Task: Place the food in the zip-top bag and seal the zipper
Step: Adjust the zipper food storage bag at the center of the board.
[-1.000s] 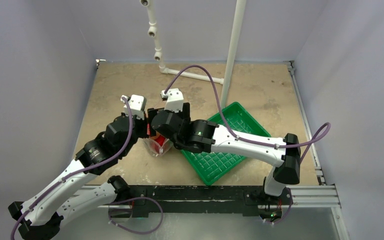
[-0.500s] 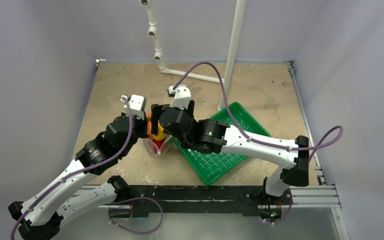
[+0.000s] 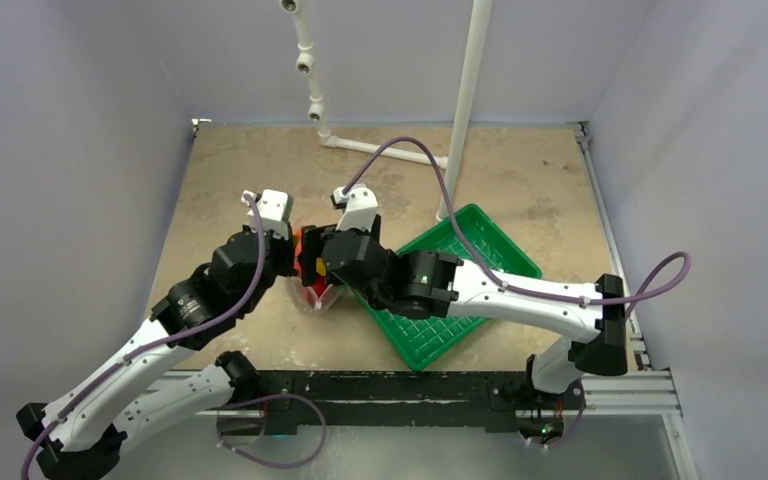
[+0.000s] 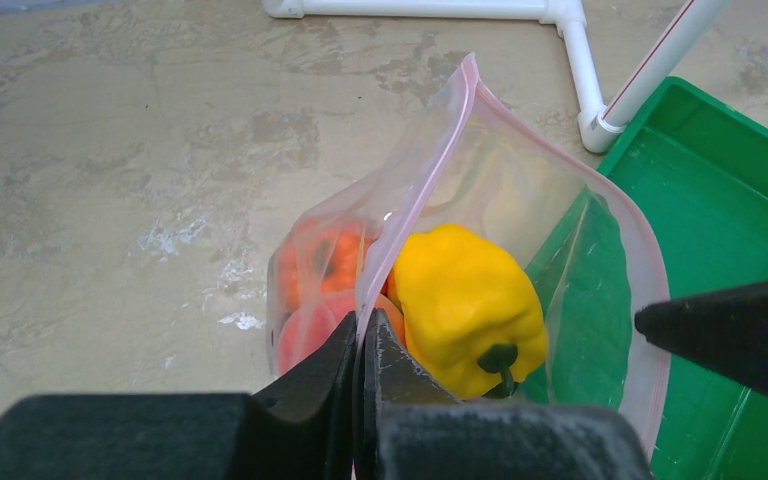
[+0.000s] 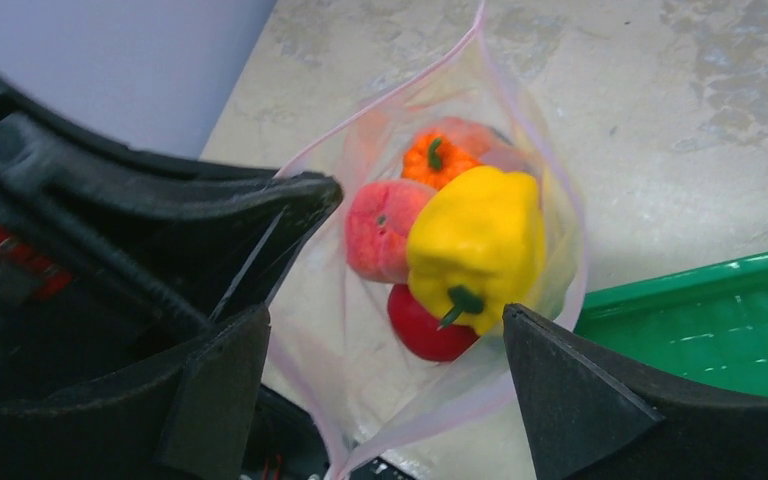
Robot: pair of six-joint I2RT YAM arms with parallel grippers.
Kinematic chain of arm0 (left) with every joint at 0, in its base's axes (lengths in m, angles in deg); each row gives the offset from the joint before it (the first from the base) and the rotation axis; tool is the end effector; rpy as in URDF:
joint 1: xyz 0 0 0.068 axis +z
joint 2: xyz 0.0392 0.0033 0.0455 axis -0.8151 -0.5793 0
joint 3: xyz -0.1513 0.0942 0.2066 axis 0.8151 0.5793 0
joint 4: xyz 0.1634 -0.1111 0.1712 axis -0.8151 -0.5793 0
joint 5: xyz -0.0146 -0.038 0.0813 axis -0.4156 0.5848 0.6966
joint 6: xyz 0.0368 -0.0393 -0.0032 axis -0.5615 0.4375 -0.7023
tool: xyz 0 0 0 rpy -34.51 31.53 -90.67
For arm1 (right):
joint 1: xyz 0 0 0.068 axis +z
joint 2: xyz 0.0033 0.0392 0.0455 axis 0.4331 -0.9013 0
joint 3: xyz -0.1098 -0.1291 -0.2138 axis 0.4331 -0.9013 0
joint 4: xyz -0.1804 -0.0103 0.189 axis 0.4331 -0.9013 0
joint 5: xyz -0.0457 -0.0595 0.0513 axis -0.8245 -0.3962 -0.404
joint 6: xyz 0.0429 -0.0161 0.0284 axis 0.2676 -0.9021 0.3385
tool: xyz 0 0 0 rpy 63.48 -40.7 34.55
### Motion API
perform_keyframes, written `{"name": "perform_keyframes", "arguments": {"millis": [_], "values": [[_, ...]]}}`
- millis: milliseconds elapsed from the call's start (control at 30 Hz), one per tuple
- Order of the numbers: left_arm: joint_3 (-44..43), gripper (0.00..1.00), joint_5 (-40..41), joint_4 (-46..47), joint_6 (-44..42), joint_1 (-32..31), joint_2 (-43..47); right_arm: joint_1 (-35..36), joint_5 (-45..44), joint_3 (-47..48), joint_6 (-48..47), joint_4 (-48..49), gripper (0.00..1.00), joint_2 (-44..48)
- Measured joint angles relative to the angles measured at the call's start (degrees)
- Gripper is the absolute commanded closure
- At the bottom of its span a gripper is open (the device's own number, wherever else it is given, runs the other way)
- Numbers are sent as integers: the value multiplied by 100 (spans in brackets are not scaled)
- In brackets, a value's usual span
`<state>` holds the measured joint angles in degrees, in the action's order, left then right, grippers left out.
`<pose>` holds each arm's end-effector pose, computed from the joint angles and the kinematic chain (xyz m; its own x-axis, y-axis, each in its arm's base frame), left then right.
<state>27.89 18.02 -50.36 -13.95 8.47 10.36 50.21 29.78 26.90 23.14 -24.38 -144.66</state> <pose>0.1143 -0.0934 0.3552 -0.3379 -0.0124 -0.9411 0.2175 0.9718 -0.0908 0.1086 0.3412 0.3890 -0.5015 0.1355 -0.8545 -0.3908 0.8457 0.3635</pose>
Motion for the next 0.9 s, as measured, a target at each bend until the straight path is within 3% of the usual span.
{"name": "perform_keyframes", "arguments": {"millis": [333, 600, 900], "values": [[22, 100, -72, -157, -24, 0, 2, 636, -452, 79, 750, -387, 19, 94], [61, 100, -63, -28, -15, 0, -9, 1279, -503, 271, 1751, -1598, 23, -286], [63, 100, -61, -20, -15, 0, -9, 1381, -400, 114, 2216, -1801, 29, -404]]}}
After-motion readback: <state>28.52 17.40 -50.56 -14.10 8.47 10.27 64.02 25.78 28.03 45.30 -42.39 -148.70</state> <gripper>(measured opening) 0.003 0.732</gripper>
